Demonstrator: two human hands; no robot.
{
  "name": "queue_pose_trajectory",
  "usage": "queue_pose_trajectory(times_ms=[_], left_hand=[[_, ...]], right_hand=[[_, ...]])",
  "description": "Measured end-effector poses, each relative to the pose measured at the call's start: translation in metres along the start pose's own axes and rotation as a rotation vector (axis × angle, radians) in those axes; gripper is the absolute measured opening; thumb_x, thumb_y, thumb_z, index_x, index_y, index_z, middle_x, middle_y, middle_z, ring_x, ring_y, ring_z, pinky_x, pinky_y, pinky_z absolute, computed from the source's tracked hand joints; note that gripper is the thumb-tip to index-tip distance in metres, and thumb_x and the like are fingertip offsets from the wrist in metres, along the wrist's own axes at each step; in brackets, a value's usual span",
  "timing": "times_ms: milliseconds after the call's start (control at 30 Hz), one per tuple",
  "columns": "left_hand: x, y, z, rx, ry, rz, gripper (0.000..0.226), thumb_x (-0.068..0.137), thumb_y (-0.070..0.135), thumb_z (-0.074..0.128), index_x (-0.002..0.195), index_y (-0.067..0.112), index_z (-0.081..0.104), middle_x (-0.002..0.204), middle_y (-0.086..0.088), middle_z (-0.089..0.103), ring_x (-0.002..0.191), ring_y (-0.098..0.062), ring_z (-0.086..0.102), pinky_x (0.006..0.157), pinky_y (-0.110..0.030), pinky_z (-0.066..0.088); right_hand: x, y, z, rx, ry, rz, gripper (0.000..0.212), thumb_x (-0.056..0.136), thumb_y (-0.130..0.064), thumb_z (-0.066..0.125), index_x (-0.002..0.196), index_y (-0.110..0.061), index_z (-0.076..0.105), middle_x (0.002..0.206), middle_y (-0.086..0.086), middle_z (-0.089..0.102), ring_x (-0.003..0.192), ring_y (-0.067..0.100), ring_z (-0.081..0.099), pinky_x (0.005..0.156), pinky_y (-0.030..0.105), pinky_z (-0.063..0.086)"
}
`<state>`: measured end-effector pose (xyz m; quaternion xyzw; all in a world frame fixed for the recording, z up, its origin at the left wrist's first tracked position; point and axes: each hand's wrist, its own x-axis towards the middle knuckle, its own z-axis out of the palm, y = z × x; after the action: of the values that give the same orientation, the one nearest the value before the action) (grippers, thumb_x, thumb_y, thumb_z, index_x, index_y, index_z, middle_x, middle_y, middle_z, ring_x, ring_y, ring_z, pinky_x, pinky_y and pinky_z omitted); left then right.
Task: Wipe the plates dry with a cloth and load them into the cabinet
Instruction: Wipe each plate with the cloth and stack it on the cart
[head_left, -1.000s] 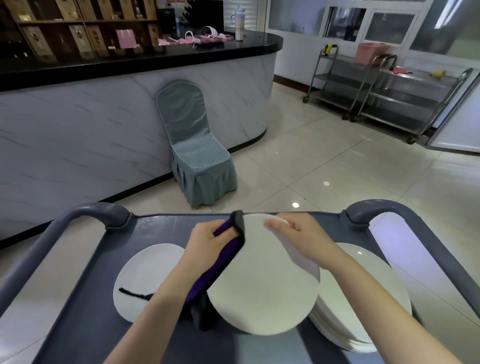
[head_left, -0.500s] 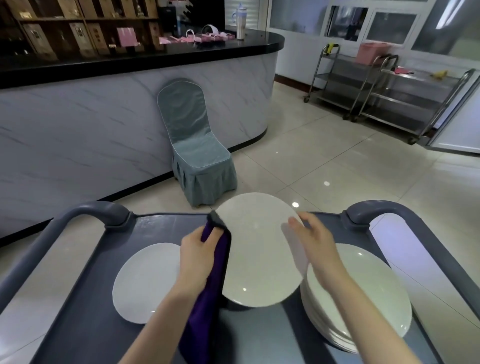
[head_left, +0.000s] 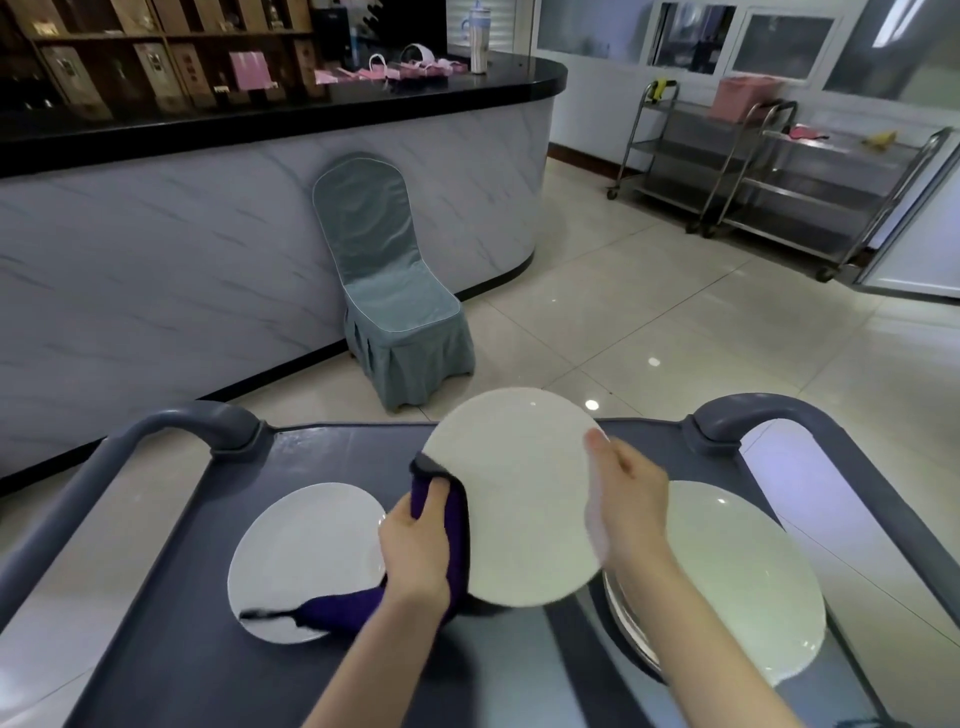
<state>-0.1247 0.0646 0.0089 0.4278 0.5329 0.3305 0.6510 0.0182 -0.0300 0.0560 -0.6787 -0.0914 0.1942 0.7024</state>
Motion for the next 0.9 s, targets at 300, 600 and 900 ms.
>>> queue_pose_trajectory(times_ms=[300,600,900], left_hand=[[0.011,0.018,-0.016,-0.047,0.088,-0.078,0.03,0.091,0.031,0.067,0.073,0.007,0.063,0.064,-0.003,0.062,0.064,-0.022,0.054,0.064,-0.034,0.049],[0.024,0.063,-0.01,0.11,-0.17,-0.08,0.021,0.096,0.022,0.062,0.088,0.004,0.069,0.066,-0.008,0.074,0.055,-0.021,0.068,0.06,-0.031,0.055],[-0.024,0.06,0.03,-0.08,-0.392,-0.115,0.06,0.064,0.076,0.067,0.107,0.035,0.071,0.113,0.006,0.066,0.108,-0.011,0.06,0.1,-0.036,0.039]], right_hand=[[-0.045,0.04,-0.025,-0.307,-0.202,-0.172,0.034,0.094,-0.031,0.066,0.126,-0.038,0.057,0.12,-0.027,0.065,0.115,0.002,0.06,0.089,0.017,0.047],[-0.027,0.02,-0.037,-1.127,-0.575,-1.417,0.039,0.087,-0.013,0.064,0.125,-0.014,0.07,0.134,0.005,0.065,0.121,0.028,0.064,0.098,0.047,0.053],[-0.055,-0.007,-0.007,-0.593,-0.598,-0.553,0.033,0.098,-0.043,0.049,0.127,-0.042,0.065,0.104,-0.022,0.073,0.092,-0.006,0.065,0.079,0.015,0.049]])
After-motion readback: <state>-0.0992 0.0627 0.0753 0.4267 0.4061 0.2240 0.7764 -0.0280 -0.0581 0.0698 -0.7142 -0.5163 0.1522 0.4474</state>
